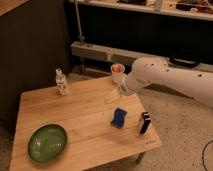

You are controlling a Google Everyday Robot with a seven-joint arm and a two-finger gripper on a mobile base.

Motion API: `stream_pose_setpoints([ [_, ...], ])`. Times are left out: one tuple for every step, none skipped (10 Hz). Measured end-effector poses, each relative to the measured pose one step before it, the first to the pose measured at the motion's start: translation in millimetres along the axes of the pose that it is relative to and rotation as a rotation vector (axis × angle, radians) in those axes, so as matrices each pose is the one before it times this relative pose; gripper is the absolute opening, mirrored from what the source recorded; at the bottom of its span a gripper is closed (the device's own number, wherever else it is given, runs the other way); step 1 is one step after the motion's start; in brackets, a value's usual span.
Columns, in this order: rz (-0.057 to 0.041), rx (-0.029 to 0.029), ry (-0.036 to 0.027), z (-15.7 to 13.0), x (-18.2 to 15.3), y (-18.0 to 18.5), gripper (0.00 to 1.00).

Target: Move the arm in a circular motion

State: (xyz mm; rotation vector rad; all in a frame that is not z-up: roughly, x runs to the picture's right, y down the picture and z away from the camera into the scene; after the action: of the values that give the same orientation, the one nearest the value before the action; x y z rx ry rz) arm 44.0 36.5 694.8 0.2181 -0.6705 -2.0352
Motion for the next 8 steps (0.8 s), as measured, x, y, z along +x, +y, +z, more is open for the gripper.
stream_pose_setpoints([
  [-0.04828,0.02135,0.01360,-4.82,-1.56,-30.14,0.80],
  [-0.04476,0.01894,0.01457,-3.55,1.45,-26.32,0.80],
  [-0.04795,0.02026,0.02079,-4.05,5.77,-27.37,0.80],
  [-0.04621,0.02370,0.02737,-4.47,10.91,-27.24,0.80],
  [-0.05300,0.03909,0.03481,-0.05,21.76,-33.15,0.80],
  [-0.02891,0.02648,0.02050,5.44,18.18,-17.81,0.80],
  [-0.03230,0.03553,0.02265,11.26,23.68,-17.33,0.80],
  [-0.02216,0.03527,0.02146,14.60,27.43,-11.68,0.80],
])
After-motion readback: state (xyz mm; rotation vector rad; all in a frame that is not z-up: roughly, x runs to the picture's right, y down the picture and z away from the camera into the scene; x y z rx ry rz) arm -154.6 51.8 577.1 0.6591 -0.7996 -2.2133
